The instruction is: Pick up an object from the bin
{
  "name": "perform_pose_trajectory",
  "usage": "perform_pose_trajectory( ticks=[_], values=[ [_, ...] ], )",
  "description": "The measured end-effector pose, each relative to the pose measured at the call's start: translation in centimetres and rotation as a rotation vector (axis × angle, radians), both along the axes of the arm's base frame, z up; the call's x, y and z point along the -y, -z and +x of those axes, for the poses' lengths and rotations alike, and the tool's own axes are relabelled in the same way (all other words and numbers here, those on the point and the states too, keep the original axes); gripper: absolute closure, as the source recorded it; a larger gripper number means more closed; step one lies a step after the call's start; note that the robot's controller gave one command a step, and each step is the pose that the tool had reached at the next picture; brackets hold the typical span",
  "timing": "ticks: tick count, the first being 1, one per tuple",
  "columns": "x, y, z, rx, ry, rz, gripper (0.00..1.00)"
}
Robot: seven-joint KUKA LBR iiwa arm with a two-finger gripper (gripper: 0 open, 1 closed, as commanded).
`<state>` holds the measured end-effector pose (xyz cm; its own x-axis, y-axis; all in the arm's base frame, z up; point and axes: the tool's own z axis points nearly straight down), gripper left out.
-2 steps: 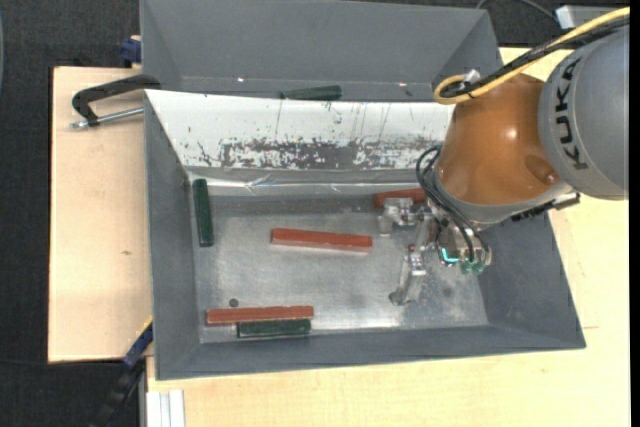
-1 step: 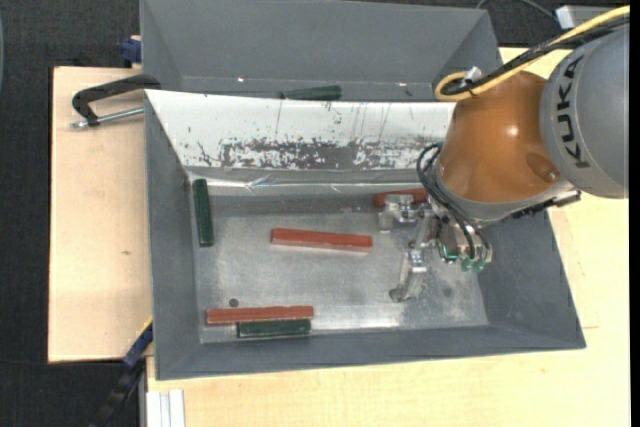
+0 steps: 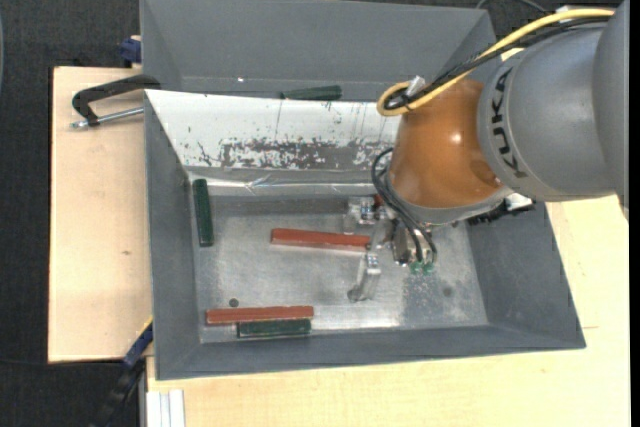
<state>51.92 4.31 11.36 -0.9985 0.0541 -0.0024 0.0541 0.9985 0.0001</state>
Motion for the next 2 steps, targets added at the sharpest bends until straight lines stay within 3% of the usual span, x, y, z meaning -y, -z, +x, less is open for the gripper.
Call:
perform_pose_trajectory(
  ticks=[1,2],
  values=[
    [-2.38,2.35,3.17,0.004,-0.124,0.005,0.0],
    [-1.71,2.78,4.01,0.005,-0.192,0.003,0.0]
  ],
)
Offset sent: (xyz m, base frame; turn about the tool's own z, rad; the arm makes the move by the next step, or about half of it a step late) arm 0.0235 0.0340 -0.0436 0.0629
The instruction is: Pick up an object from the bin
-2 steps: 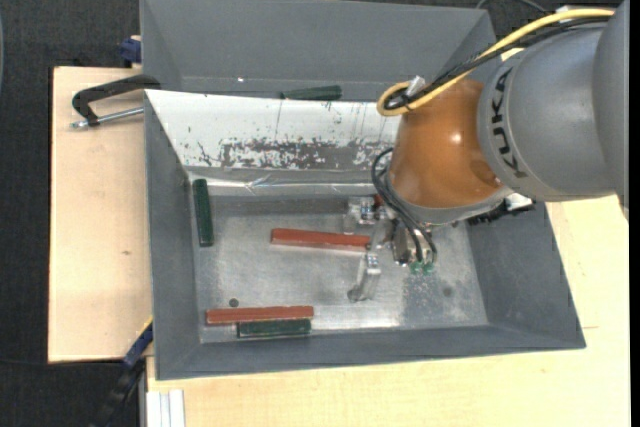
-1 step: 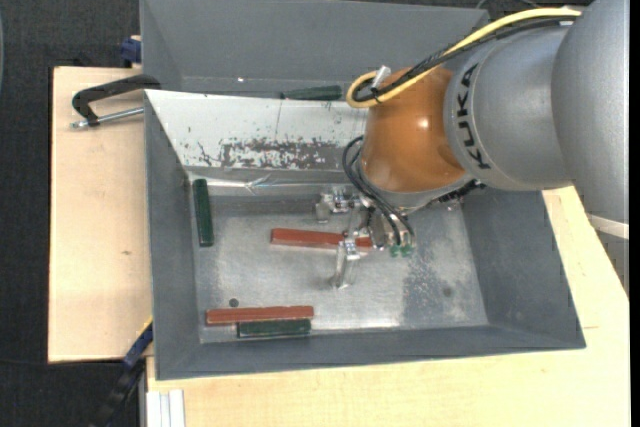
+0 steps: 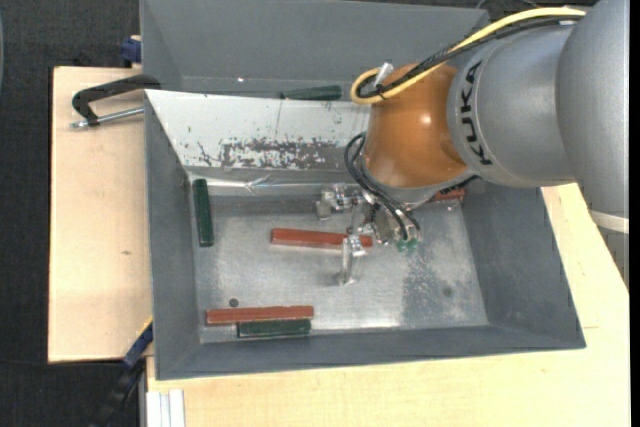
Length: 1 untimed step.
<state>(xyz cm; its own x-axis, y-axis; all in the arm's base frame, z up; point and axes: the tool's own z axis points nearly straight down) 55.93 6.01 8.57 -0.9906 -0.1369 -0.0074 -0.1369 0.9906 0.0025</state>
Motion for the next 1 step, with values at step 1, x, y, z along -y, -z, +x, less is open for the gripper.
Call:
perform_pose_trajectory(
  ticks=[1],
  values=[
    [-2.43,1.49,1.28,-0.001,-0.176,-0.002,1.0]
  ],
)
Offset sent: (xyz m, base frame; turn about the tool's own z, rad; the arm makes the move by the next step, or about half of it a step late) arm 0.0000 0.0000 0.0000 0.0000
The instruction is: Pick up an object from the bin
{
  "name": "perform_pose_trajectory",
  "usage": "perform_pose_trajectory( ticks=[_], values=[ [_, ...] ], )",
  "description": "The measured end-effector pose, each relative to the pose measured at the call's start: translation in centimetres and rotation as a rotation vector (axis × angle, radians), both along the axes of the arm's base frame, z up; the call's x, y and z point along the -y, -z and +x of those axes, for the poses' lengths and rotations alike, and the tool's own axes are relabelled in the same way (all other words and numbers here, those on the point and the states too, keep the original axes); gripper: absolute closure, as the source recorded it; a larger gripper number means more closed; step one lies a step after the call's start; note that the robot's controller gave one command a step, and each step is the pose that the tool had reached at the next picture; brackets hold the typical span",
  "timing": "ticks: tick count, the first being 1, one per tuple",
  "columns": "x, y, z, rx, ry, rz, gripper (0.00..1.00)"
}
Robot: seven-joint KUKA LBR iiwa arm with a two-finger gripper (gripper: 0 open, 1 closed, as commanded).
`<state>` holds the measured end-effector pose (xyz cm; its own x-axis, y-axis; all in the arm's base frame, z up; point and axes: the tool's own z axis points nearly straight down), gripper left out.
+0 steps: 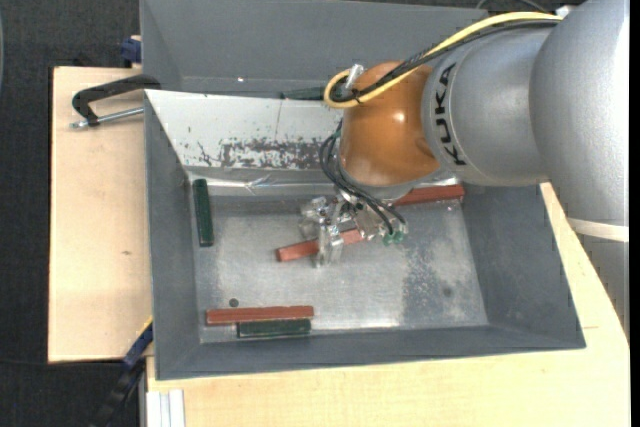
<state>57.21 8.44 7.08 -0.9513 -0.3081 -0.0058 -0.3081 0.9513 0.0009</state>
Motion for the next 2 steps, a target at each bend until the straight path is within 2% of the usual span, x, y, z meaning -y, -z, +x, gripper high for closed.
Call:
perform_pose_trajectory(
  ticks=[1,2],
  values=[
    [0.0,0.0,0.0,0.0,0.0,0.0,1.0],
    [-0.8,-14.4,2.5,0.002,-0.119,-0.001,1.0]
  ],
)
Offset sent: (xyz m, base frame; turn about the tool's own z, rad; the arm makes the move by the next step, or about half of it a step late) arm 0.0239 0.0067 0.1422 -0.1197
